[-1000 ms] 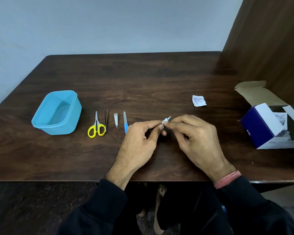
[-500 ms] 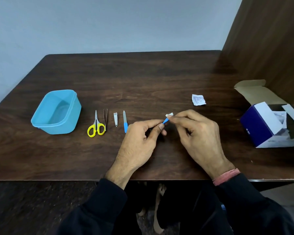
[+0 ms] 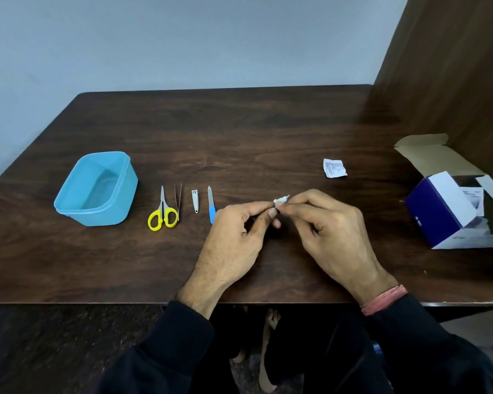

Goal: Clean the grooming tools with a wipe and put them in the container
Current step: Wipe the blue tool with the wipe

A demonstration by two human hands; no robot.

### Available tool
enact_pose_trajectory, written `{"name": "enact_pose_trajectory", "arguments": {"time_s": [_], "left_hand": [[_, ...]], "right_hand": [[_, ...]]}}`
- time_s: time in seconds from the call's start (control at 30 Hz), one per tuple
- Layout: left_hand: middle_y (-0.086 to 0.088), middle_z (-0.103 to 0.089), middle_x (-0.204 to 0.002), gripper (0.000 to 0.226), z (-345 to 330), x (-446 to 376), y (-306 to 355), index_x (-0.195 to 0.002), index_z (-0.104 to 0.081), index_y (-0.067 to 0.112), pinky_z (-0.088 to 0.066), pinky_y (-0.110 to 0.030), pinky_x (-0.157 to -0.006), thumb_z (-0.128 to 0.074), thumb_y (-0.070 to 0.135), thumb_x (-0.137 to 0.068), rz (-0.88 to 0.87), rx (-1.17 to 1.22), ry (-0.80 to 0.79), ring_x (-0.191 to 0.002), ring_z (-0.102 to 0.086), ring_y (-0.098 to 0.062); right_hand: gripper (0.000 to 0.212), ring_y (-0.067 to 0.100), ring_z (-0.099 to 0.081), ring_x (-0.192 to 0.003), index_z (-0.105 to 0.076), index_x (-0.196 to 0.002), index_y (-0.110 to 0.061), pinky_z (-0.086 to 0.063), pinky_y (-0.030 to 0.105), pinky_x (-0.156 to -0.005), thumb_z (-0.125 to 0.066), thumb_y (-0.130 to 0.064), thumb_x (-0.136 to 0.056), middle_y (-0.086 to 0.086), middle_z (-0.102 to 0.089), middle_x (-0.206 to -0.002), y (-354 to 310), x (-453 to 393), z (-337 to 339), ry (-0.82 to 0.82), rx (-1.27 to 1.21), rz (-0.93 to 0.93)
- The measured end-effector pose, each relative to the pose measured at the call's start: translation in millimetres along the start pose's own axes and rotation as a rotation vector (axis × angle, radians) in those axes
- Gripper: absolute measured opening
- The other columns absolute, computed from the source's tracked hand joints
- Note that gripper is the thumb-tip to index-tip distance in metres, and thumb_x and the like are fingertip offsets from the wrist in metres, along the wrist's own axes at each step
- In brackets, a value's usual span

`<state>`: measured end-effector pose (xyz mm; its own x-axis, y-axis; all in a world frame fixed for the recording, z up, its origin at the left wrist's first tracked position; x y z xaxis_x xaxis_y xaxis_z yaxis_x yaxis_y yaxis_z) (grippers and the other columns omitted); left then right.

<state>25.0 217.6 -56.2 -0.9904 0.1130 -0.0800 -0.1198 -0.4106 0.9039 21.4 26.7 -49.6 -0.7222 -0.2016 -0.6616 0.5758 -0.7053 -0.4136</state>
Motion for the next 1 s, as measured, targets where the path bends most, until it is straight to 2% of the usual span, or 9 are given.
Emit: {"name": "enact_pose_trajectory", "arguments": {"time_s": [0.23, 0.47, 0.6, 0.73, 0.9, 1.0], "left_hand": [[0.018, -0.079, -0.087, 0.024, 0.5, 0.3, 0.4, -0.115, -0.087, 0.026, -0.041, -0.004, -0.055, -0.064, 0.023, -0.115, -0.014, 0.006, 0.002, -0.056, -0.059, 0.014], [0.016, -0.080, -0.087, 0.023, 0.4, 1.4, -2.2, -0.117, -0.086, 0.034, -0.039, -0.012, -0.045, -0.064, 0.028, -0.115, 0.003, 0.020, 0.000, -0.044, -0.049, 0.001], [0.018, -0.081, -0.091, 0.023, 0.0, 1.3, -3.4, -0.120, -0.085, 0.034, -0.047, -0.013, -0.054, -0.064, 0.029, -0.115, -0.006, 0.007, -0.001, -0.053, -0.061, 0.000], [0.016, -0.081, -0.092, 0.023, 0.5, 1.8, -4.9, -0.121, -0.084, 0.037, -0.038, -0.012, -0.043, -0.063, 0.031, -0.115, 0.003, 0.018, -0.003, -0.044, -0.046, -0.003], [0.015, -0.081, -0.091, 0.024, 0.9, 1.9, -3.9, -0.121, -0.085, 0.037, -0.040, -0.011, -0.044, -0.064, 0.027, -0.115, -0.020, 0.050, -0.006, -0.044, -0.050, 0.004], [0.015, -0.080, -0.092, 0.024, 0.4, 2.1, -3.3, -0.124, -0.084, 0.038, -0.039, -0.010, -0.044, -0.063, 0.029, -0.115, -0.034, 0.026, -0.022, -0.045, -0.050, 0.001]], "right_hand": [[0.023, 0.018, -0.076, -0.099, -0.087, -0.115, -0.019, -0.065, 0.043, -0.078, -0.074, -0.004, -0.102, -0.008, -0.078, -0.111, -3.9, -0.1, 0.3, 0.011, 0.056, 0.025], [0.024, 0.016, -0.077, -0.097, -0.087, -0.115, -0.019, -0.065, 0.041, -0.078, -0.071, -0.006, -0.103, -0.008, -0.078, -0.111, -2.3, 0.7, 1.0, 0.027, 0.026, 0.003], [0.024, 0.012, -0.078, -0.098, -0.088, -0.115, -0.019, -0.065, 0.040, -0.078, -0.074, -0.004, -0.102, -0.009, -0.078, -0.113, -0.7, 0.4, 0.3, 0.009, 0.012, -0.009], [0.022, 0.014, -0.079, -0.099, -0.087, -0.114, -0.018, -0.066, 0.040, -0.078, -0.078, -0.003, -0.101, -0.008, -0.078, -0.112, -1.7, 0.2, 1.4, 0.020, 0.027, 0.000], [0.020, 0.014, -0.079, -0.102, -0.087, -0.114, -0.016, -0.066, 0.039, -0.081, -0.077, -0.003, -0.102, -0.006, -0.080, -0.113, -5.9, 1.3, 1.2, 0.023, 0.025, 0.049], [0.020, 0.014, -0.078, -0.104, -0.087, -0.114, -0.016, -0.066, 0.038, -0.082, -0.077, -0.003, -0.102, -0.006, -0.080, -0.114, -5.2, 0.7, 0.5, 0.015, 0.018, 0.059]]}}
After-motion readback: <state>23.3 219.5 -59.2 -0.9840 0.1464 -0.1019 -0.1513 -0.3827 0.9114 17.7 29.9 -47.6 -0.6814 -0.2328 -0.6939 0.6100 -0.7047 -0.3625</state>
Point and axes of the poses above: each hand's wrist, its own x-axis away from the middle knuckle, its own z-axis out of the back of the hand, y = z × x, the point moved 4 cm from there along -x, towards the middle knuckle
